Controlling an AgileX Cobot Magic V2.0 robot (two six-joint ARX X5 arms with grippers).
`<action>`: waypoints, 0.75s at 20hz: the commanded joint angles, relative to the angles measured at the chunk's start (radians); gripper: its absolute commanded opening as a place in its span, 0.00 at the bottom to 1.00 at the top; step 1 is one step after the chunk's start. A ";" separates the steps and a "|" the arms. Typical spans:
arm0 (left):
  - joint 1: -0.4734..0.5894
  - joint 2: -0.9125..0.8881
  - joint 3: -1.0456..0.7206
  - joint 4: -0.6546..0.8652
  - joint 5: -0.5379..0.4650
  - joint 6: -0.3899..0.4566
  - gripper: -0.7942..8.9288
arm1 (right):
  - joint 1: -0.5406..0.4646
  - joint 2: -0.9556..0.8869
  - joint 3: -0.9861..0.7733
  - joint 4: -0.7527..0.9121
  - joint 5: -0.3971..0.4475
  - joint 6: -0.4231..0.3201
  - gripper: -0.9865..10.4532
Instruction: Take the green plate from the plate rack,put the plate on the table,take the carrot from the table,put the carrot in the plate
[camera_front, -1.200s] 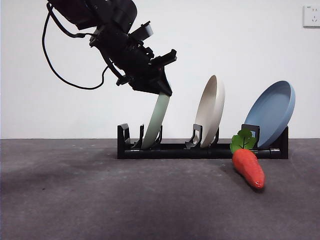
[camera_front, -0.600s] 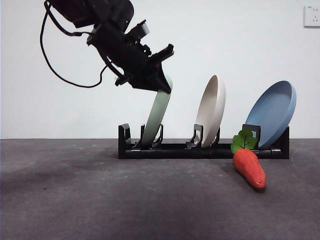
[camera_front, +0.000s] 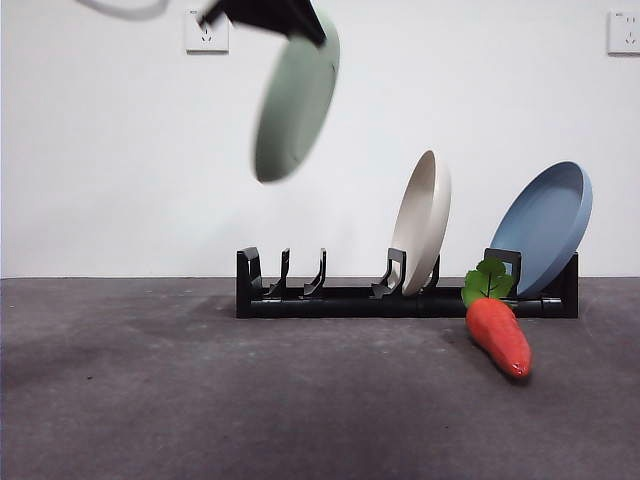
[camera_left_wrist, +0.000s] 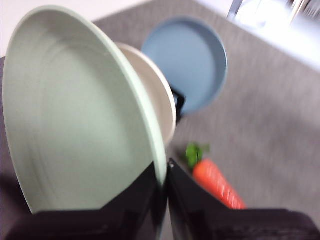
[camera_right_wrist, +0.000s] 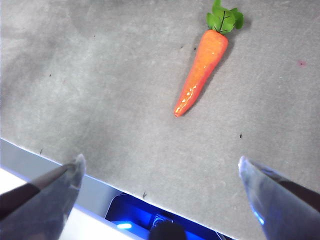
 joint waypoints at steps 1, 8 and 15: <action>-0.089 -0.088 0.003 -0.141 -0.191 0.198 0.08 | 0.002 -0.001 0.003 0.003 0.002 0.012 0.68; -0.381 -0.129 -0.082 -0.359 -0.525 0.236 0.08 | 0.002 -0.001 0.003 0.003 0.002 0.012 0.68; -0.511 -0.122 -0.545 0.007 -0.685 0.259 0.08 | 0.002 -0.001 0.003 0.006 -0.002 0.016 0.68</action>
